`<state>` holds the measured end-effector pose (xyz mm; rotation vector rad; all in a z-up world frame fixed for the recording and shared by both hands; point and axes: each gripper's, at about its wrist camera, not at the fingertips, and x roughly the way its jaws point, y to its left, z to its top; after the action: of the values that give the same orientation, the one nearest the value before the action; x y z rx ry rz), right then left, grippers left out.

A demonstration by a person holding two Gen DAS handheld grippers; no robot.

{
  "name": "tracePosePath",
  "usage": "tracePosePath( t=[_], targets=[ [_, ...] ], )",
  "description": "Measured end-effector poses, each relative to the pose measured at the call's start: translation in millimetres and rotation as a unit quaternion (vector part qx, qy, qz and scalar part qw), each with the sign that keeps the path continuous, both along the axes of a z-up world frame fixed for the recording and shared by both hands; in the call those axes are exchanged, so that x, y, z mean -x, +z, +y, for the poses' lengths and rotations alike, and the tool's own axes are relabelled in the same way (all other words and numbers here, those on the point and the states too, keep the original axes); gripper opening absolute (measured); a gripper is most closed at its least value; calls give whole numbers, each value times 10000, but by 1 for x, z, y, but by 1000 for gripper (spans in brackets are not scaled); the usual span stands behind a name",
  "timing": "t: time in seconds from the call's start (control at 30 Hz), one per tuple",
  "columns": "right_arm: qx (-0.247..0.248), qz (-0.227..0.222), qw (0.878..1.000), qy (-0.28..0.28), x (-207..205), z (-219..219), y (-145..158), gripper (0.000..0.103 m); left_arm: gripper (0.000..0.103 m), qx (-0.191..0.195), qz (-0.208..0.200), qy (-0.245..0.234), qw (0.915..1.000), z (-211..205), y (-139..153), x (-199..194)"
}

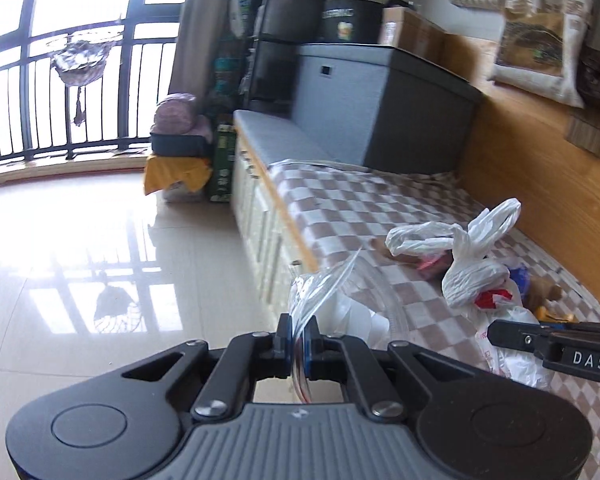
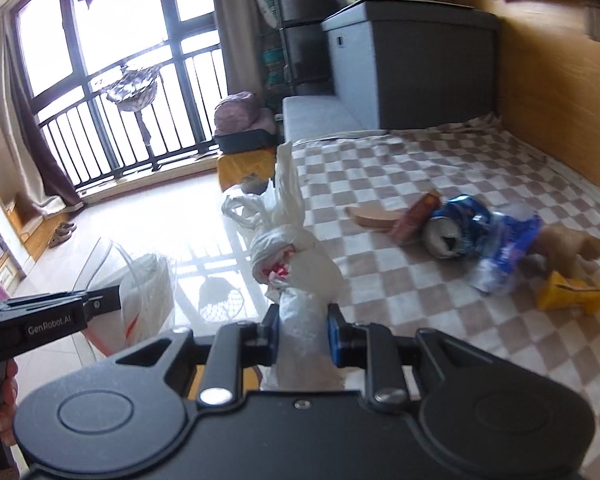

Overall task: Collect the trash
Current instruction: 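Carry the white bag and clear bag toward the yellow wastebasket with both tools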

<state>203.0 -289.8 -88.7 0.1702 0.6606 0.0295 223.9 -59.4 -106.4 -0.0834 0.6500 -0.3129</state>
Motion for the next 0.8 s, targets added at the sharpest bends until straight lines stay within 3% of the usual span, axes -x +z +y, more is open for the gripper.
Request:
tracePosePath(
  t=[0.2, 0.43, 0.8],
  targets=[
    [9, 227, 9992, 329, -37, 54, -19, 24, 5, -38, 205, 390, 9990, 48, -21, -13],
    [8, 698, 9954, 663, -81, 110, -61, 24, 5, -61, 528, 897, 9945, 98, -59, -42],
    [-145, 1546, 9849, 770, -165, 161, -145, 24, 5, 65, 1238, 1369, 9828, 130, -132, -123]
  ],
)
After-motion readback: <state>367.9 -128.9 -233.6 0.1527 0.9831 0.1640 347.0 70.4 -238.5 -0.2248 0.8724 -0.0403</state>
